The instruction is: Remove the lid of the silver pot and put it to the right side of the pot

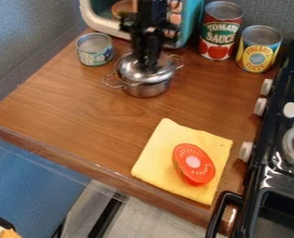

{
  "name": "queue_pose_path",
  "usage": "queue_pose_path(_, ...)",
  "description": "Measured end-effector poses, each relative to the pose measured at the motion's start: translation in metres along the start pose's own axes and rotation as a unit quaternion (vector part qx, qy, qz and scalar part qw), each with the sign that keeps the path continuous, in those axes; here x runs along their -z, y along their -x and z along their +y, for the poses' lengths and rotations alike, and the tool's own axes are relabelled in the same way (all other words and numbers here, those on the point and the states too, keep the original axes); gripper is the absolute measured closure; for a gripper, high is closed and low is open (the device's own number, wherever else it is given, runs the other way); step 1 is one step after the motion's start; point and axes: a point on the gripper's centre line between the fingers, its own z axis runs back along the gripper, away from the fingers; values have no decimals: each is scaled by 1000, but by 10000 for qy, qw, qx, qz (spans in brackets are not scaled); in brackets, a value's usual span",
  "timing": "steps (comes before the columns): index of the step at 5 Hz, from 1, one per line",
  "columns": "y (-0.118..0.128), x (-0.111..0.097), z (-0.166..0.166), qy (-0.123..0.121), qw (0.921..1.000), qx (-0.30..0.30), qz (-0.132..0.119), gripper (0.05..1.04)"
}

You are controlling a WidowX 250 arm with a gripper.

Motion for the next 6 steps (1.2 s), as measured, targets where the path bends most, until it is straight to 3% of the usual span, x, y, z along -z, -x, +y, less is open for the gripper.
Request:
queue_pose_path(2,-13,-17,-74,62,9953,907,-322,794)
queue_pose_path(3,-14,6,-78,109,9949,990,-126,794)
queue_pose_path(4,-13,15,-81,-6,9941,1078,-107,794)
queue_pose_path(5,-9,34,-81,-51,9936,1125,85,794)
queue_pose_path(6,-9,35,-82,-51,9932,1164,77,794)
